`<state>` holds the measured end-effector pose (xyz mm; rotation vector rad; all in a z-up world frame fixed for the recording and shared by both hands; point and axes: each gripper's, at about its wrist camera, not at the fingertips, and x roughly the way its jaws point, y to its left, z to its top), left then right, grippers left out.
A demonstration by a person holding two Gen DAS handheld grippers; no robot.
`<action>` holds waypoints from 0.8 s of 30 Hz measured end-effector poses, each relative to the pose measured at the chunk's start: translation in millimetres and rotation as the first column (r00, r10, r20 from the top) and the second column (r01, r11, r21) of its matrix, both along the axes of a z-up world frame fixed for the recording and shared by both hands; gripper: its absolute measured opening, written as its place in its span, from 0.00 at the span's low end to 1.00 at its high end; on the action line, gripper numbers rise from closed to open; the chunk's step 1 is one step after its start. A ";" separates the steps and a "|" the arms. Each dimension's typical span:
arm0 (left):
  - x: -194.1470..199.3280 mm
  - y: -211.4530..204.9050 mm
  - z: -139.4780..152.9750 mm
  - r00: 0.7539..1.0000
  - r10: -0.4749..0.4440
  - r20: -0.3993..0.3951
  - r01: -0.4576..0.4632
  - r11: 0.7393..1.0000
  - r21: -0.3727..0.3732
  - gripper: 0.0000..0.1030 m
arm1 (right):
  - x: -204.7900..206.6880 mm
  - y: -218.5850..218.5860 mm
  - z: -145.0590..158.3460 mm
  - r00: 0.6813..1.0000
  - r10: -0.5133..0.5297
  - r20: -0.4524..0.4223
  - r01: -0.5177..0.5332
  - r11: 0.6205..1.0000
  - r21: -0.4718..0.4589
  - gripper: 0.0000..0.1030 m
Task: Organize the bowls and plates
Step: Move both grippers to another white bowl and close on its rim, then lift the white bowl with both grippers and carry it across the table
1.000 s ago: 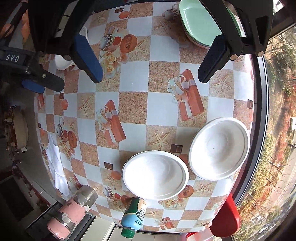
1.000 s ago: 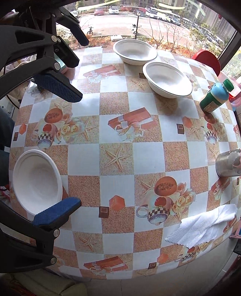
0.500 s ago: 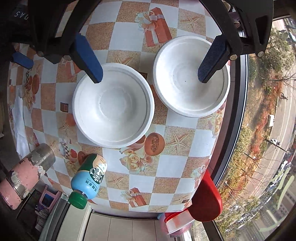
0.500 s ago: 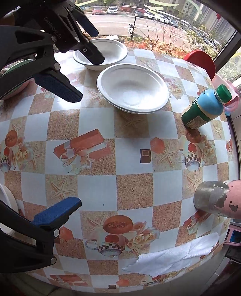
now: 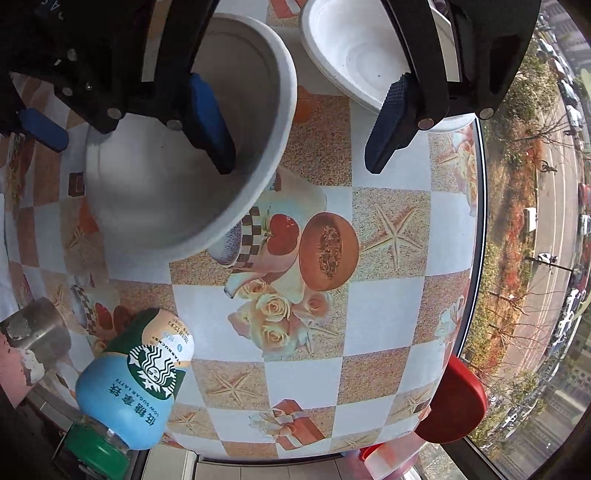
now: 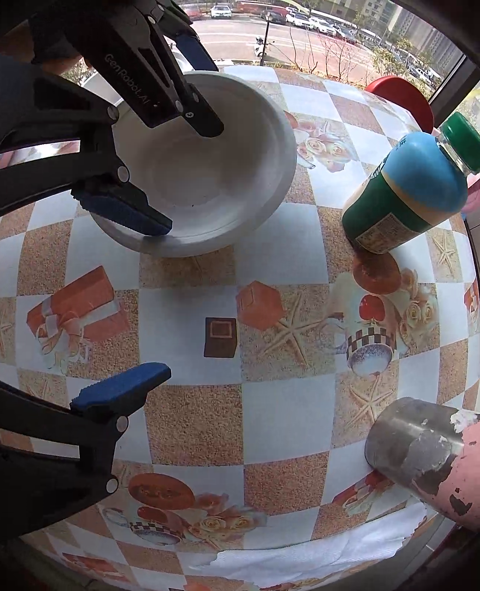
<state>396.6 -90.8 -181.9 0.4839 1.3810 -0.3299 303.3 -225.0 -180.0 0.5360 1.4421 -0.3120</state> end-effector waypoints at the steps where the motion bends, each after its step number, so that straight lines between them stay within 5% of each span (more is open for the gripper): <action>1: 0.0 -1.7 -0.5 1.000 -0.003 -0.009 0.003 1.000 -0.011 0.62 | 1.4 0.7 -1.8 1.000 0.000 0.012 0.000 1.000 0.021 0.66; 4: -5.1 -9.6 1.3 0.999 -0.034 -0.018 0.033 0.999 -0.025 0.41 | 5.9 5.0 -2.7 0.999 0.019 0.051 -0.023 0.997 0.076 0.41; 7: -12.3 -15.7 -0.9 0.998 -0.056 -0.036 0.056 0.998 -0.003 0.37 | 10.4 14.6 -0.1 0.994 0.074 0.077 -0.082 0.991 0.103 0.17; 11: -27.1 -16.5 1.7 0.997 -0.051 -0.064 0.048 0.998 -0.042 0.35 | -3.8 8.7 -3.1 0.996 0.061 0.063 -0.069 0.989 0.134 0.17; 17: -100.9 -27.9 -1.0 0.983 -0.158 -0.091 0.157 0.987 -0.023 0.35 | -57.3 1.3 -2.8 0.997 0.083 -0.001 -0.082 0.983 0.166 0.18; 24: -178.9 10.6 -9.8 0.974 -0.134 -0.181 0.127 0.991 -0.053 0.35 | -131.8 20.5 -5.7 0.986 0.124 -0.107 -0.106 0.981 0.164 0.18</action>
